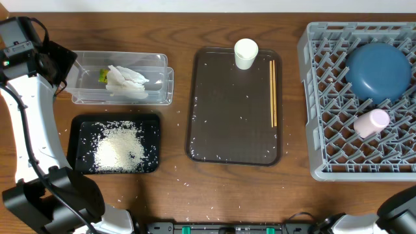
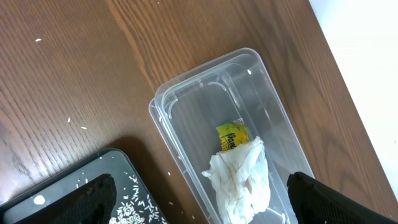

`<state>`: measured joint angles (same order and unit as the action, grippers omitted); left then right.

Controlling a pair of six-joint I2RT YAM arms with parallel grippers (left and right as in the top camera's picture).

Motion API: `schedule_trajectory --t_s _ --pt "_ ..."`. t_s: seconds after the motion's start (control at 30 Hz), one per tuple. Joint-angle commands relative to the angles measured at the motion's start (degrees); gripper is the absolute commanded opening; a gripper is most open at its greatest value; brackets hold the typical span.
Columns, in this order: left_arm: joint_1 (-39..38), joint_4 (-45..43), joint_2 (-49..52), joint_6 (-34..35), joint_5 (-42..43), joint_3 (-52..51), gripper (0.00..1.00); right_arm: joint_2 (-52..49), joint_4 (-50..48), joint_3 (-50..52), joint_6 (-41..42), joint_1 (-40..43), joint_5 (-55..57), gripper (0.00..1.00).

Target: Sort waste into correct bins and load items into the dishwasher rack

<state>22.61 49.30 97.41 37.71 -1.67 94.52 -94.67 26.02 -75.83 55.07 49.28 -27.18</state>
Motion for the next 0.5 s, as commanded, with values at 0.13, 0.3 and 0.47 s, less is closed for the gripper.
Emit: schedule_trajectory --t_s 0.13,0.3,0.47 --pt "0.09 0.13 -0.42 0.52 -0.09 0.31 0.91 0.83 7.02 -0.57 -2.47 0.76 4.09 0.33" --pt "0.09 0.15 -0.42 0.52 -0.09 0.31 0.91 0.94 8.07 -0.55 -2.47 0.81 3.78 0.28" --pt "0.09 0.15 -0.42 0.52 -0.09 0.31 0.91 0.94 7.89 -0.57 -5.75 0.5 3.54 0.18"
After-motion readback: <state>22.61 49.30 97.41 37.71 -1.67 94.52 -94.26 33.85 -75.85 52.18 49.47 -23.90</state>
